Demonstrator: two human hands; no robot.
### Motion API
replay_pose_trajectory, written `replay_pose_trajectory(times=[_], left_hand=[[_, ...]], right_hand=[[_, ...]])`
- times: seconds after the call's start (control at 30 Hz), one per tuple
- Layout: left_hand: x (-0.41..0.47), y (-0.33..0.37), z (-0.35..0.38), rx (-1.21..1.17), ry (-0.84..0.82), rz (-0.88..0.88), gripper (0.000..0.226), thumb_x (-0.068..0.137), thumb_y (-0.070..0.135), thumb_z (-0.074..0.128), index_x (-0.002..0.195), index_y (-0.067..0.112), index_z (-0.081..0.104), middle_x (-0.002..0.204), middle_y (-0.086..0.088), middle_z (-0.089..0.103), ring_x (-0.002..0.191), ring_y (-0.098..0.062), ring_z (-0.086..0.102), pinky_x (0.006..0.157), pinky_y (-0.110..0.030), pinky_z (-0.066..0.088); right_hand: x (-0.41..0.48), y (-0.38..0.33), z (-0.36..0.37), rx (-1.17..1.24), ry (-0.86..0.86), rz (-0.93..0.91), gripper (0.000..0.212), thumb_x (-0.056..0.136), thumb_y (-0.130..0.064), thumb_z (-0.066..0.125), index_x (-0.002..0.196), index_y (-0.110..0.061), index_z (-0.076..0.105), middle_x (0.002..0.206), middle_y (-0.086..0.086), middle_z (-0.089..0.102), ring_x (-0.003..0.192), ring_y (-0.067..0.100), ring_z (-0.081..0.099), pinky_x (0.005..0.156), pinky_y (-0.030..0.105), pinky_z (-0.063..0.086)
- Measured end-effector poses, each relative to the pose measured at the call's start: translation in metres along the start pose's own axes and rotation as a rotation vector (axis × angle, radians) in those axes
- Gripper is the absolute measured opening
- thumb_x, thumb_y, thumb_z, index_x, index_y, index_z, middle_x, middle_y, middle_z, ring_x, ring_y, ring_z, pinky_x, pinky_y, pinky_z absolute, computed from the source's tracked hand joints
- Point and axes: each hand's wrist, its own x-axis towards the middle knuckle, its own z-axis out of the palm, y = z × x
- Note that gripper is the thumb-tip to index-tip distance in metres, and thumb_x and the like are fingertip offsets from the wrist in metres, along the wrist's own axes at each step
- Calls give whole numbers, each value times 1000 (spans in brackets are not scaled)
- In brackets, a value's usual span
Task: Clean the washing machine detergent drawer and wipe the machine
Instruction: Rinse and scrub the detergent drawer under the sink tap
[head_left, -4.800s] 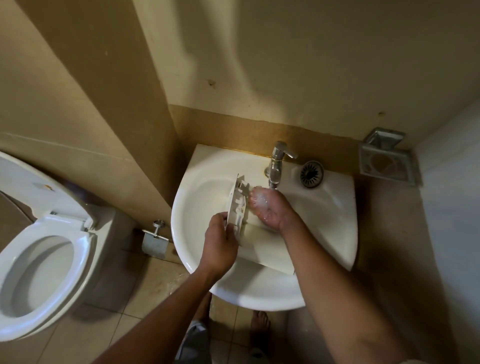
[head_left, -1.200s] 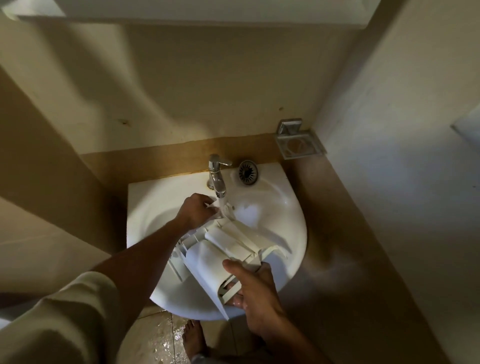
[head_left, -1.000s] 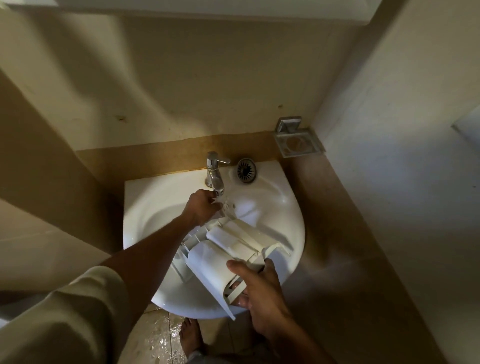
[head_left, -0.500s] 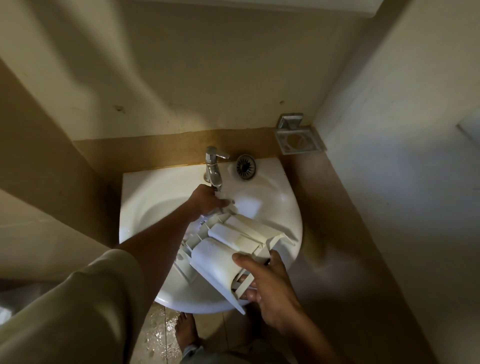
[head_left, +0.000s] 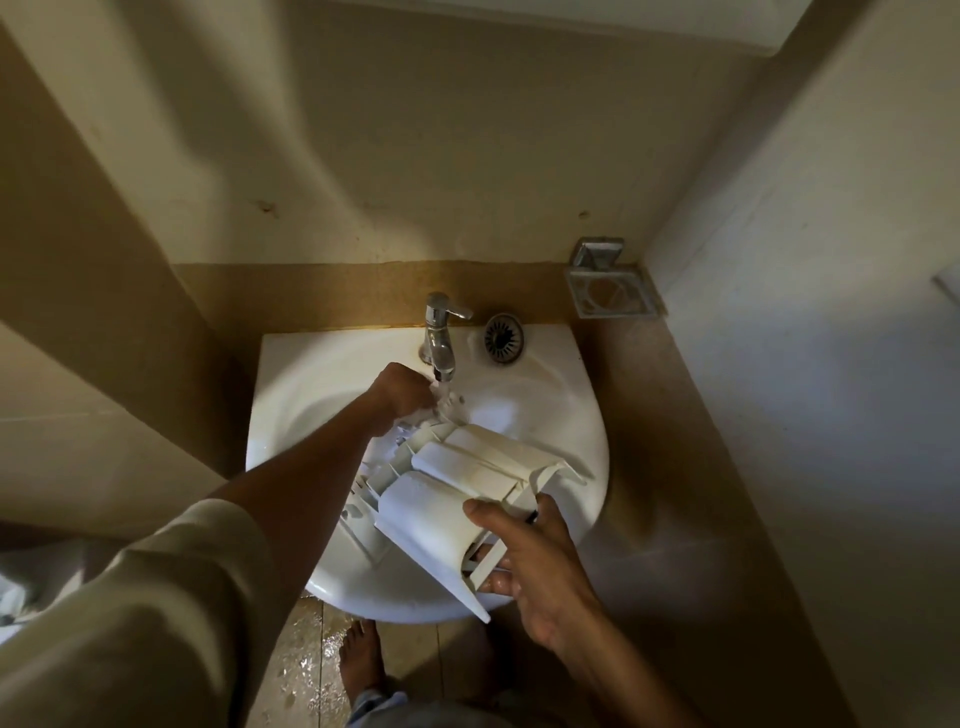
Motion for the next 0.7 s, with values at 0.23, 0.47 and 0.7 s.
replay_pose_trajectory(times=[0.23, 0.47, 0.7], left_hand=[[1, -1, 0, -69, 40, -19, 18, 94, 19, 62, 89, 5, 71, 92, -13, 67, 86, -23, 58, 69, -28, 47], [-4, 2, 2, 149, -51, 145, 36, 97, 35, 60, 92, 4, 78, 78, -8, 67, 84, -22, 62, 77, -30, 43], [6, 0, -7, 167, -71, 196, 29, 90, 30, 73, 76, 4, 77, 68, -7, 68, 74, -15, 58, 70, -27, 41]], right_hand=[[5, 7, 1, 48, 7, 3, 60, 73, -12, 84, 124, -23, 56, 113, 11, 70, 97, 34, 71, 66, 44, 60], [12, 7, -10, 232, 167, -8, 66, 72, -13, 84, 130, -21, 54, 112, 14, 72, 97, 34, 71, 63, 39, 58], [17, -4, -1, 336, 234, -79, 55, 79, -9, 80, 123, -23, 50, 111, 14, 70, 96, 34, 70, 72, 48, 60]])
